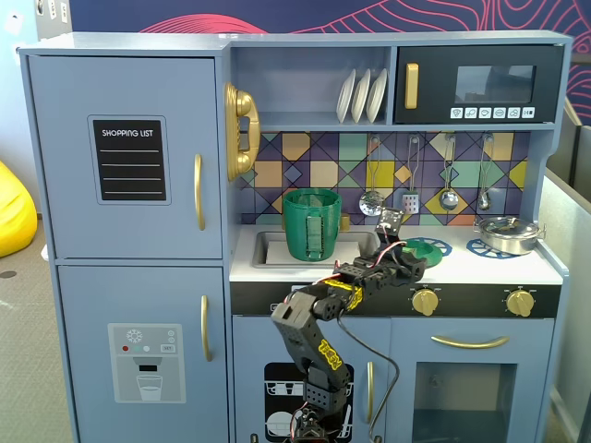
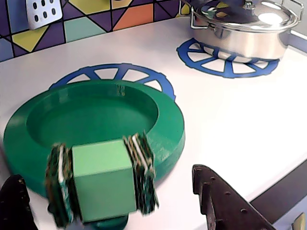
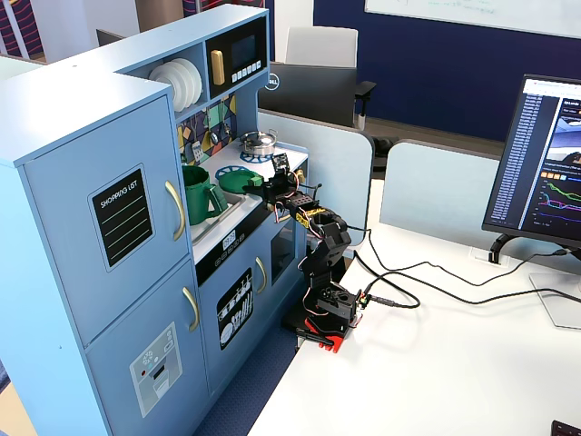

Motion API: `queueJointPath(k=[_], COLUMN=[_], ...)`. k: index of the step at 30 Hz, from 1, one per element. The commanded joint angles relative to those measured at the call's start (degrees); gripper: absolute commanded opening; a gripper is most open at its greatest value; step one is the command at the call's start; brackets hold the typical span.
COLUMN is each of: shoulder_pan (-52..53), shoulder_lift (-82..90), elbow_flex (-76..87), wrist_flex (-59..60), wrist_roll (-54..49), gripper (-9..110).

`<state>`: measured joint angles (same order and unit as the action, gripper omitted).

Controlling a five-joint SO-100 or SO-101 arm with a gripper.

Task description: Pick up the lid from the counter and put it on the green recipient

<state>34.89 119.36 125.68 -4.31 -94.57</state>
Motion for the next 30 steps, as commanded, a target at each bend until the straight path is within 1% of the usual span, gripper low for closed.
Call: queueJointPath(k=[1, 4, 5, 7, 8, 9, 14, 18, 24, 30], shoulder_pan=[-1.41, -2.11, -2.29, -2.55, -2.64, -2.81, -3.52, -3.96, -7.29, -13.54], shoulder_lift=[-2.81, -4.66, -4.92, -5.19, -5.27, -5.36, -5.45, -5.36, -2.72, 0.44], elbow_flex=[-7.65, -9.32, -9.32, -9.32, -9.32, -9.32, -10.2, -15.29, -28.21, -38.85], wrist_flex=[-2.11, -2.11, -1.49, 0.79, 1.93, 2.02, 0.62, 1.67, 11.95, 23.29], wrist_roll=[-0.35, -0.26, -1.05, -4.13, -5.19, -3.87, -1.85, -1.93, -0.97, -0.35], gripper=[37, 34, 30, 17, 7, 0, 0, 0, 0, 0])
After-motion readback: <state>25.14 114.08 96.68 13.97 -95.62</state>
